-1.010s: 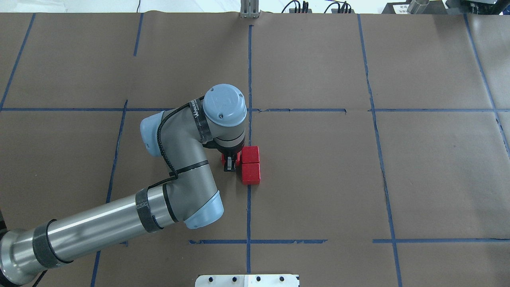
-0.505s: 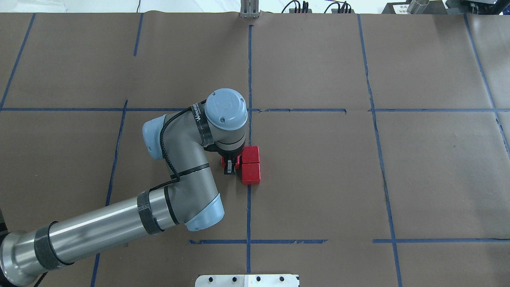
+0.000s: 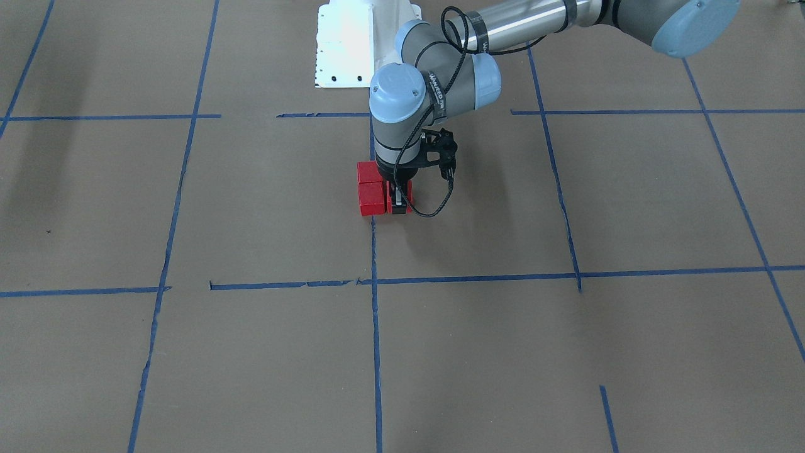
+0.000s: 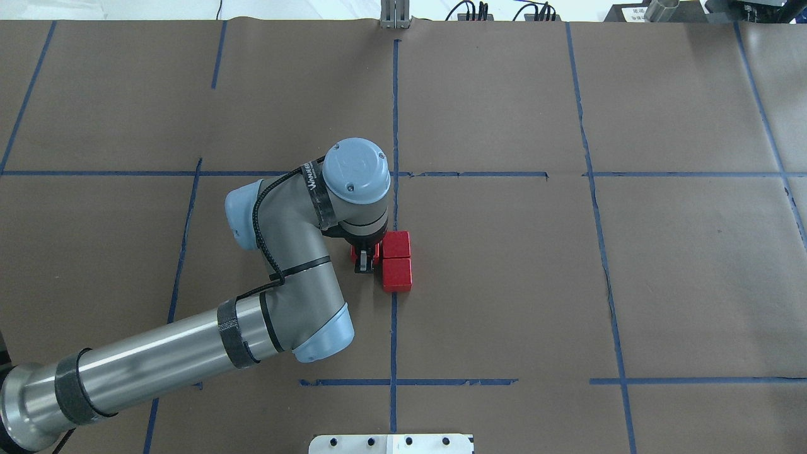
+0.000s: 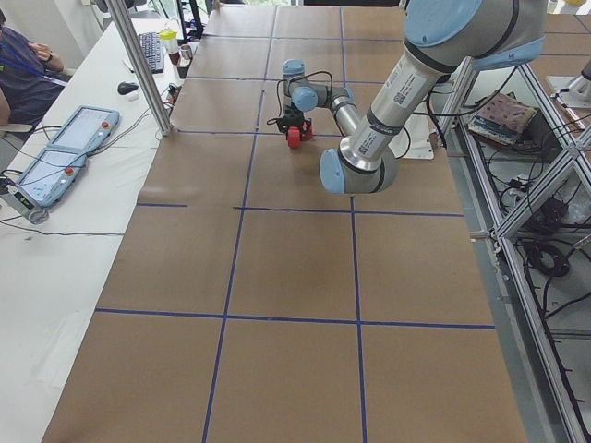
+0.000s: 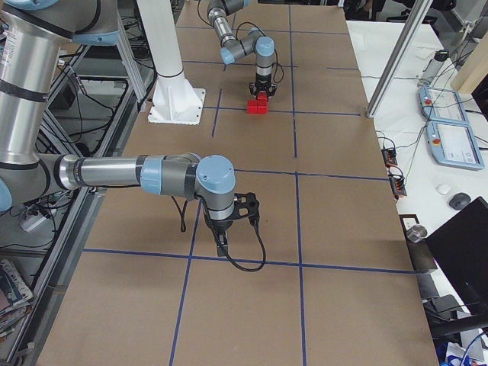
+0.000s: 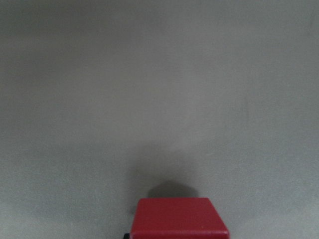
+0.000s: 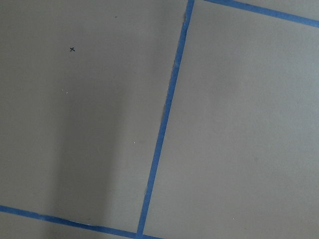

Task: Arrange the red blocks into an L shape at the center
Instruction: 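Set the cube down beside the pair and open the left gripper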

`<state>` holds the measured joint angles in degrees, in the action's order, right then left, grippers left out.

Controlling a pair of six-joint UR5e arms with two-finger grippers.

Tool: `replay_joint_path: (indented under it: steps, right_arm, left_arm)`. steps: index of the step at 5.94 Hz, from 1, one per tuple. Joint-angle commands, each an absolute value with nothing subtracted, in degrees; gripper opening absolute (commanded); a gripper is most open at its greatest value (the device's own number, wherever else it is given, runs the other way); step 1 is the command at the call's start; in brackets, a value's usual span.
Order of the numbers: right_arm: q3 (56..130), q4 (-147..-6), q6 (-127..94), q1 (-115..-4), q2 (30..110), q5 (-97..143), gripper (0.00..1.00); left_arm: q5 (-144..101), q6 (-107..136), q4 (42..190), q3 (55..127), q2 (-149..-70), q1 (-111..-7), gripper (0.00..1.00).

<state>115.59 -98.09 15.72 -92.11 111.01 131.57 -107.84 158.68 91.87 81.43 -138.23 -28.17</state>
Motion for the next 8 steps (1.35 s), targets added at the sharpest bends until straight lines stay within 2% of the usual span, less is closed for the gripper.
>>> replay_joint_path:
  steps: [1,8]
  right_arm:
    - [115.66,-98.09,15.65,-92.11,111.01,131.57,1.0]
    - [115.66,-98.09,15.73,-92.2,111.01,131.31,1.0]
  left_arm:
    - [-107.84,158.9,92.37,81.39,-138.16,-28.3,0.31]
    - [-107.93,158.38,93.69,80.16,-138.16,-28.21,0.43]
